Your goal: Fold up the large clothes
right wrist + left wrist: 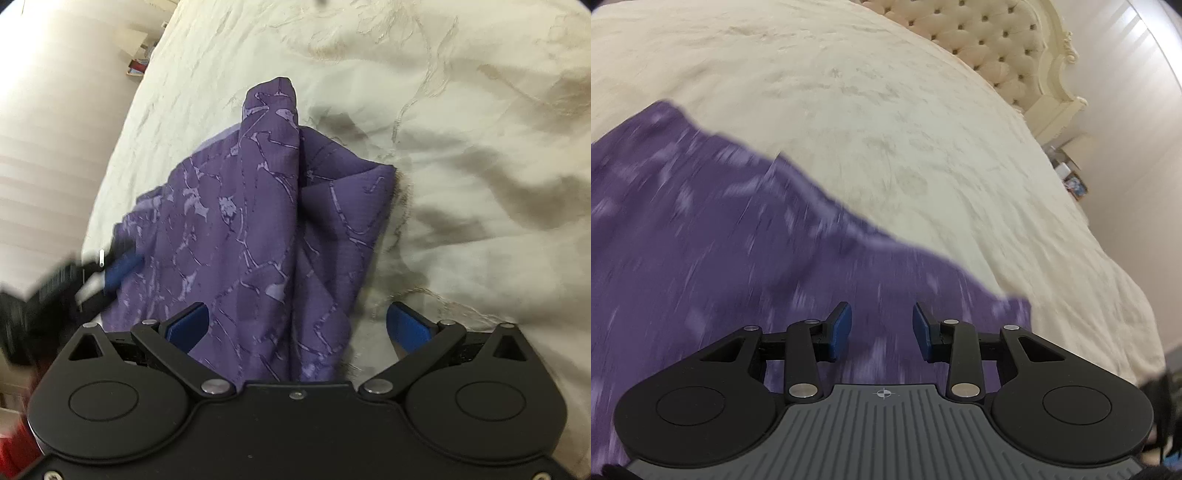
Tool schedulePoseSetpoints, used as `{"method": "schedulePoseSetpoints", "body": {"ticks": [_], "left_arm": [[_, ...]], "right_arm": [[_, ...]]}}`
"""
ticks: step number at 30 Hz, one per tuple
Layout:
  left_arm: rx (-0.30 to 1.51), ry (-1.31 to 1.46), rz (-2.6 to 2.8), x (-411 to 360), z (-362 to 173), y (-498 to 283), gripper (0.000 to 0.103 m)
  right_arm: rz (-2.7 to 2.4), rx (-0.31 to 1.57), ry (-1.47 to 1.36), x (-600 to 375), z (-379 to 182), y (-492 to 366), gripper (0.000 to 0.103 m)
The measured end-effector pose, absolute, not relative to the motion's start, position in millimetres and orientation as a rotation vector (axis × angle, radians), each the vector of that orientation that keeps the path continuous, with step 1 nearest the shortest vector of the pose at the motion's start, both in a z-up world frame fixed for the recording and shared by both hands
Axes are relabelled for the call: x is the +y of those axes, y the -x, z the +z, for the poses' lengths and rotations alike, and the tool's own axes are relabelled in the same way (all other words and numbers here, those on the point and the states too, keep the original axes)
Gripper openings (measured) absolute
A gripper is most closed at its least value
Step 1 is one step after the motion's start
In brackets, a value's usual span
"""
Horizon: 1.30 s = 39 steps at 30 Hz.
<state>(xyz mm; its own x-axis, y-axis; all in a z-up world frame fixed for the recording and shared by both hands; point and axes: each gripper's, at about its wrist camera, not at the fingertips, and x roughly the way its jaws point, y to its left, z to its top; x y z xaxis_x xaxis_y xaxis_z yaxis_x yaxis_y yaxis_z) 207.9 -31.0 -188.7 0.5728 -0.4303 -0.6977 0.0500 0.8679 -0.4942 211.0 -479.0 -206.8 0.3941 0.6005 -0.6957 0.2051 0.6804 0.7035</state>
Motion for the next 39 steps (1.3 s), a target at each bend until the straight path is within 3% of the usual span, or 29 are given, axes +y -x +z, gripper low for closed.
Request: {"method": "schedulePoseSetpoints", "body": {"ticks": [5, 10, 11, 12, 14, 15, 18, 30, 39], "left_arm": [[0.964, 0.455, -0.251, -14.8, -202.2, -171.2, 0.035], [0.986, 0.488, -0.232, -7.0, -220.7, -171.2, 0.028], [0.989, 0.485, -0.233, -8.1, -221.2, -171.9, 0.028], [0.988, 0.478, -0.234, -8.4, -221.6, -173.4, 0.028], [0.99, 0.475, -0.238, -8.6, -222.0, -176.3, 0.028], [0.991, 0.481, -0.24, -7.4, -222.1, -177.2, 0.028], [0.99, 0.494, -0.25, -3.8, -219.8, -175.1, 0.028], [0.955, 0.462, -0.298, 16.0, -214.4, -114.0, 0.029], [0.956, 0.434, -0.416, 16.0, -194.7, -160.8, 0.03]], "right_arm": [[0.305, 1.156, -0.89, -483.1, -212.2, -214.1, 0.103], [0.313, 1.164, -0.925, -490.0, -212.3, -213.6, 0.1], [0.329, 1.163, -0.932, -490.6, -211.6, -213.9, 0.082], [0.351, 1.17, -0.942, -492.1, -211.4, -214.5, 0.055], [0.358, 1.199, -0.943, -487.9, -212.8, -217.9, 0.048], [0.366, 1.197, -0.943, -486.2, -212.0, -218.2, 0.039], [0.366, 1.177, -0.931, -482.9, -203.3, -216.7, 0.029], [0.405, 1.09, -1.023, -479.0, -149.9, -204.7, 0.025], [0.328, 1.053, -0.993, -456.2, -129.0, -199.2, 0.025]]}}
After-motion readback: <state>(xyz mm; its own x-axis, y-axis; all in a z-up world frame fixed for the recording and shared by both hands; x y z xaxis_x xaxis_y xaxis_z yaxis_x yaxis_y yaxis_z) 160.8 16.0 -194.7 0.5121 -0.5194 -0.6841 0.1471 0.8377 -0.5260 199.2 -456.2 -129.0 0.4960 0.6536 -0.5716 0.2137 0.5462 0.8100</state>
